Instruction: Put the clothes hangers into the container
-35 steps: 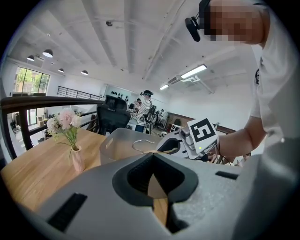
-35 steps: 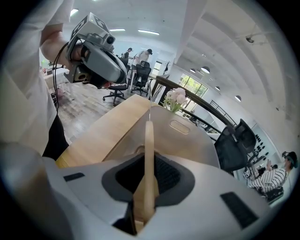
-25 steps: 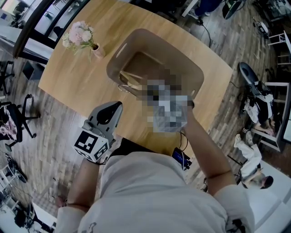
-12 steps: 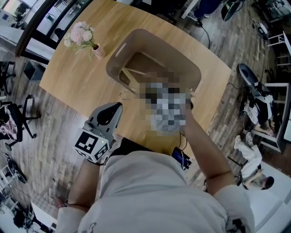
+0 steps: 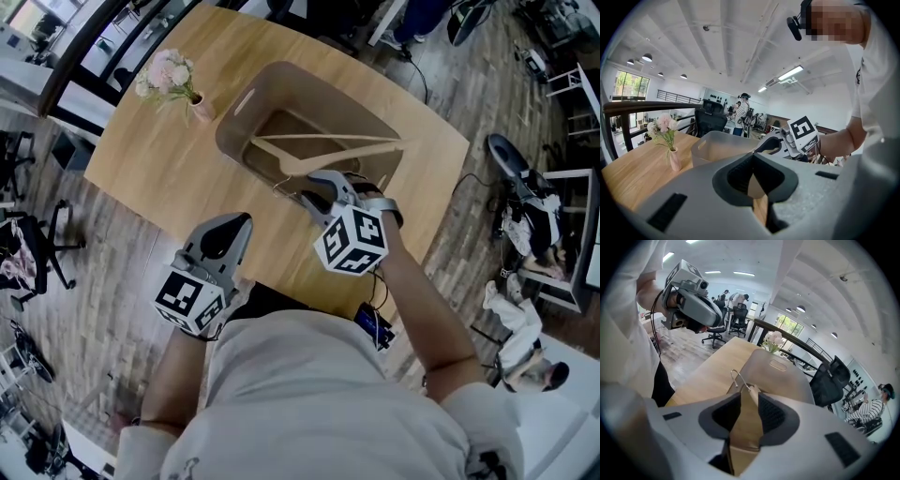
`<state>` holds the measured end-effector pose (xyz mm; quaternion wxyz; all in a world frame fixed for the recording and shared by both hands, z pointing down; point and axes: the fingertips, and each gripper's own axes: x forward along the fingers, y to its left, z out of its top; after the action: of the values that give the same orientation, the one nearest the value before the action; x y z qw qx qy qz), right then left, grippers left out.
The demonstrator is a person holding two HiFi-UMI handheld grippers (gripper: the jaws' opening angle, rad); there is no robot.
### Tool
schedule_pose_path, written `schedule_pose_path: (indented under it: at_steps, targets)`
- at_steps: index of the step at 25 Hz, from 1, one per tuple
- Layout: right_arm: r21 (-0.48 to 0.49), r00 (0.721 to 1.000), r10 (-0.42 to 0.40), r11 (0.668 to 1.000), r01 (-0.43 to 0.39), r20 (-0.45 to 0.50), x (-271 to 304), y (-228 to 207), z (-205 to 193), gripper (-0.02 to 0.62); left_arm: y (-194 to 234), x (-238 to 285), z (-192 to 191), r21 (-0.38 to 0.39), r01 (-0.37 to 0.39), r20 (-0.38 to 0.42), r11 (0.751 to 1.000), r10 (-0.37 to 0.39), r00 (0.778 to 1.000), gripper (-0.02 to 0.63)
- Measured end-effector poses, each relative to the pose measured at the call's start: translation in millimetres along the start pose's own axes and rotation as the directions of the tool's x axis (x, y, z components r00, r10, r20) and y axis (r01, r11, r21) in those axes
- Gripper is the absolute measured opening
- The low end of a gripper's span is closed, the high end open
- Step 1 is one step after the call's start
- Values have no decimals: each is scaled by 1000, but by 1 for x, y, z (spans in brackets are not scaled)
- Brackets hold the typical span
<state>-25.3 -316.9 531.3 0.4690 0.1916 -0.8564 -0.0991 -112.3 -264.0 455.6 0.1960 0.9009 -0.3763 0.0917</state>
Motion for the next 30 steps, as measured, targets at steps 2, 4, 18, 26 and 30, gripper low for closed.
schedule_pose_path:
  at_steps: [2, 4, 18, 26, 30]
  targets:
    - [2, 1000, -12, 1000, 12, -2, -8, 1, -4, 123, -7, -1, 1, 4, 2, 2, 1000, -2, 1000, 6]
    - [2, 1000, -21, 1000, 21, -5, -15, 2, -7, 123, -13, -3, 1, 11, 5, 7, 1000, -5, 1000, 6]
    - [43, 992, -101, 994, 98, 76, -90, 30, -15, 110, -77, -16, 7, 68, 6, 43, 998, -9, 999, 6]
    - [83, 982, -127, 990, 116, 142, -138, 68, -20, 66, -114, -23, 5, 87, -5, 64, 996, 0, 998, 6]
    - [123, 971, -152, 984, 131, 185, -159, 79, -23, 52, -130, -25, 2, 92, -8, 68, 996, 2, 998, 6]
